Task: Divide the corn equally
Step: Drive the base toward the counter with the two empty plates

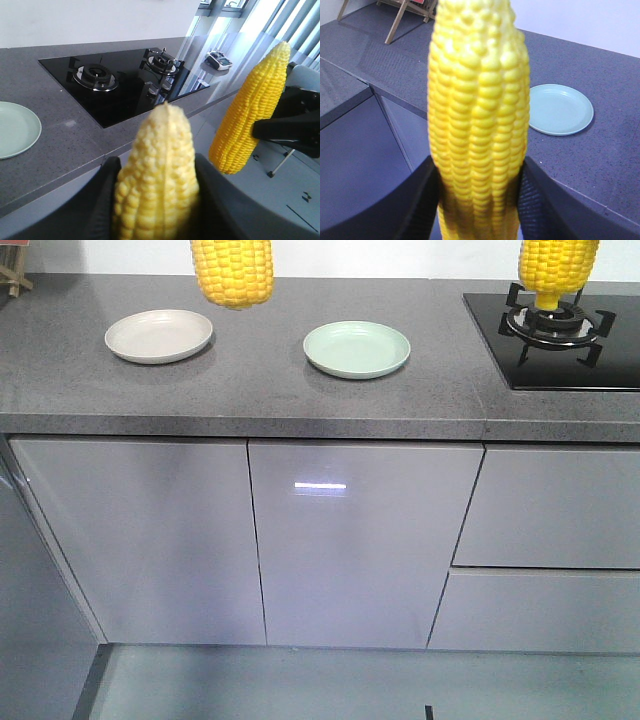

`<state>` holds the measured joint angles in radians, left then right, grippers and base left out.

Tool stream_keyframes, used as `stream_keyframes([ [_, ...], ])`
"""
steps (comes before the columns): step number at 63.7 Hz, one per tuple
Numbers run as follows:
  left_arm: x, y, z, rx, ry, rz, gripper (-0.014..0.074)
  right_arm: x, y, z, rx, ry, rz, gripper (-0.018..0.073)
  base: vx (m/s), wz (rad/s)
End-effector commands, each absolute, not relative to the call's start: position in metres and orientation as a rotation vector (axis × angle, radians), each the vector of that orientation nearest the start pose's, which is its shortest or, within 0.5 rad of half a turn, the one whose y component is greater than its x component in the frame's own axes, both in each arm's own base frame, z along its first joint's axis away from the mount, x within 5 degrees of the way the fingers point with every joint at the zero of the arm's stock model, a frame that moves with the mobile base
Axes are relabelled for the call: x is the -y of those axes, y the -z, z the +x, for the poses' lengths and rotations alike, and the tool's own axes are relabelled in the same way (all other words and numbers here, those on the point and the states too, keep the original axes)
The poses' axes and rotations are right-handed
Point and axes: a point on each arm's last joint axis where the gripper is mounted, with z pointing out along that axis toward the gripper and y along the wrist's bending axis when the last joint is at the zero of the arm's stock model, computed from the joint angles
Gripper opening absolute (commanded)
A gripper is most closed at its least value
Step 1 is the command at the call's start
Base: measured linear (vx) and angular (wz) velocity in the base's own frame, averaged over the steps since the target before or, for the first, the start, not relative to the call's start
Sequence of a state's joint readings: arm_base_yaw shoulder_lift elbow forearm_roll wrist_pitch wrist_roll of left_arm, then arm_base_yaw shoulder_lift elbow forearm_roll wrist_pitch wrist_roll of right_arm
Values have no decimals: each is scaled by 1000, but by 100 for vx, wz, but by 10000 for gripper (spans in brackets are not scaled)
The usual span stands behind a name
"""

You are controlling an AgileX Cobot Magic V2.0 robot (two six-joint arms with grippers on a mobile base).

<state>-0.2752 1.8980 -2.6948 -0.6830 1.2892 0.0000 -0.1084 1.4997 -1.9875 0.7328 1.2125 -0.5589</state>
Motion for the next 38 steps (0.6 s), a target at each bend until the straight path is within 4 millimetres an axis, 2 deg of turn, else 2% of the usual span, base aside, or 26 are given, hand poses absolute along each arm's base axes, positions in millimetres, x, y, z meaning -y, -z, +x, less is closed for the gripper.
stream_keyframes([
  [1, 141, -584, 288, -1775, 984, 510, -6, -27, -547, 269, -1820, -468, -515, -6, 8, -5],
  [38, 141, -584, 288, -1775, 984, 510, -6, -27, -547, 269, -1820, -468, -515, -6, 10, -1],
])
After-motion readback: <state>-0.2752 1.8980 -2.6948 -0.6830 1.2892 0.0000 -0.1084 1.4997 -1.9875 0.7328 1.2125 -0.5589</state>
